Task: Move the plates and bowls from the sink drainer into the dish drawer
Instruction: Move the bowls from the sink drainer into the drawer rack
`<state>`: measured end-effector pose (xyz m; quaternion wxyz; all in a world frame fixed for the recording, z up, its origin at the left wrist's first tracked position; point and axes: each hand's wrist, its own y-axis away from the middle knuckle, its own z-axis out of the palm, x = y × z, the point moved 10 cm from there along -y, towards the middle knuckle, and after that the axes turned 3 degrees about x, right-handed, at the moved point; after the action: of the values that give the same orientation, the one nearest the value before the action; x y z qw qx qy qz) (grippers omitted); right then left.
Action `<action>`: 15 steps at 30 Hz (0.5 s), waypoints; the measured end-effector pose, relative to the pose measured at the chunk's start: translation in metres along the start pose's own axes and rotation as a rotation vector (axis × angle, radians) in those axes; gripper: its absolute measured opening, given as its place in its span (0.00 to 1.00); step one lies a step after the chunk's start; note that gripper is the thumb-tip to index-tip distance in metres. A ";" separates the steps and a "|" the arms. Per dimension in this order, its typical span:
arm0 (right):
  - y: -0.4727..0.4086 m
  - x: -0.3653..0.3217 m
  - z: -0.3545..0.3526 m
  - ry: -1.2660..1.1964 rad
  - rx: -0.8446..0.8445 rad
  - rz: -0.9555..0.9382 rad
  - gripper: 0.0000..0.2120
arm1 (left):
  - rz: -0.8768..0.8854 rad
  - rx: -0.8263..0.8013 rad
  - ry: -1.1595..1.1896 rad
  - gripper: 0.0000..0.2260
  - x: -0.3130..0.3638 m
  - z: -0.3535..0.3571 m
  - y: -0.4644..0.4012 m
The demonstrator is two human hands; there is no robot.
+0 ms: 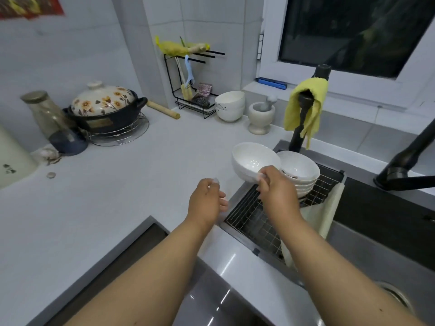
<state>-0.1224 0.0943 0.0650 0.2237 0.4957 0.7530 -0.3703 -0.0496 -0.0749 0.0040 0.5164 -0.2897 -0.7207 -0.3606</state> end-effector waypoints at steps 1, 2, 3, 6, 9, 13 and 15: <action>0.009 -0.013 0.008 -0.015 -0.030 -0.042 0.05 | -0.057 0.007 0.062 0.17 -0.003 -0.009 0.001; 0.017 -0.025 0.017 -0.028 -0.058 -0.083 0.04 | -0.111 0.005 0.138 0.18 -0.007 -0.016 0.003; 0.026 -0.038 0.025 -0.033 -0.089 -0.125 0.04 | -0.157 -0.004 0.222 0.18 -0.010 -0.024 0.006; 0.051 -0.074 0.054 -0.019 -0.208 -0.251 0.06 | -0.241 -0.035 0.440 0.21 -0.018 -0.050 0.020; 0.081 -0.108 0.078 -0.064 -0.297 -0.370 0.06 | -0.254 0.028 0.512 0.16 -0.028 -0.090 0.038; 0.118 -0.148 0.098 -0.198 -0.373 -0.325 0.11 | -0.260 0.174 0.575 0.16 -0.053 -0.153 0.070; 0.132 -0.161 0.108 -0.300 -0.389 -0.192 0.14 | -0.274 0.245 0.561 0.15 -0.065 -0.184 0.091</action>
<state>0.0611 -0.0522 0.0669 0.3878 0.3091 0.8122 -0.3073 0.1408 -0.1767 0.0000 0.6724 -0.0152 -0.6205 -0.4032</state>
